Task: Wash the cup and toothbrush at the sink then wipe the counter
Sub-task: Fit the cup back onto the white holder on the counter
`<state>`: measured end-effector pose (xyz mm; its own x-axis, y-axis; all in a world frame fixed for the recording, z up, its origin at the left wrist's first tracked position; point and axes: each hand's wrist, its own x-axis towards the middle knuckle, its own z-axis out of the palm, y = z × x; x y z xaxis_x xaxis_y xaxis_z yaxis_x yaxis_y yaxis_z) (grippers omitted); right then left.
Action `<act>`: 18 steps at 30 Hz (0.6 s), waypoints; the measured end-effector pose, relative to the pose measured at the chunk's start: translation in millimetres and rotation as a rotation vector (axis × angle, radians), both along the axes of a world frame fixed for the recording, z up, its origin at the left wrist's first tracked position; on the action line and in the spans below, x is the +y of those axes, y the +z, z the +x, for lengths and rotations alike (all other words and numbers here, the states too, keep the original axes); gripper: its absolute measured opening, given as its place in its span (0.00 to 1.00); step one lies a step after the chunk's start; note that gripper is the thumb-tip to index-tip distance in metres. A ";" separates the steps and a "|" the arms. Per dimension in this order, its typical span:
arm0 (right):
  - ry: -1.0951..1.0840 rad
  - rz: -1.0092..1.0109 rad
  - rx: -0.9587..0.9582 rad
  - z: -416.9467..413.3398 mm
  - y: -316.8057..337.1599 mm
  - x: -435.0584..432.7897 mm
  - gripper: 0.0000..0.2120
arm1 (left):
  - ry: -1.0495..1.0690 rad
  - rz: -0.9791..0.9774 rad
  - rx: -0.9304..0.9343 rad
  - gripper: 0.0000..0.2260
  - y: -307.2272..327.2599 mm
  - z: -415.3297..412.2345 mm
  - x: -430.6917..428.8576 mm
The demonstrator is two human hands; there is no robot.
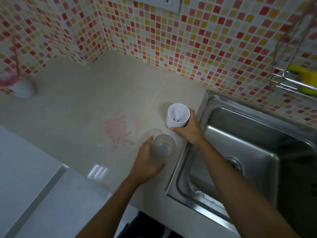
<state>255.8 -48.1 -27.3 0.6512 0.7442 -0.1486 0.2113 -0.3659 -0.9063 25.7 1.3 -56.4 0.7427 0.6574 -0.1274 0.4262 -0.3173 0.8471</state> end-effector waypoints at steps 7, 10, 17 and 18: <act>0.075 -0.076 -0.238 1.9 30.2 -49.3 0.39 | 0.097 -0.037 -0.089 0.39 5.3 23.1 -3.1; 0.190 -0.266 -0.367 4.6 45.3 -72.6 0.41 | 0.113 -0.027 -0.100 0.39 5.8 27.3 2.5; 0.353 -0.348 -0.684 -16.4 82.8 -63.1 0.42 | 0.079 0.125 -0.061 0.41 7.6 42.5 14.8; 0.365 -0.346 -0.706 -20.7 87.8 -58.6 0.43 | 0.070 0.150 -0.053 0.41 7.9 44.4 16.4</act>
<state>235.1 -106.7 60.5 0.4060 0.9121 -0.0561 0.8405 -0.3968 -0.3688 70.1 17.7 -48.4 0.6973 0.7166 0.0140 0.4079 -0.4128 0.8144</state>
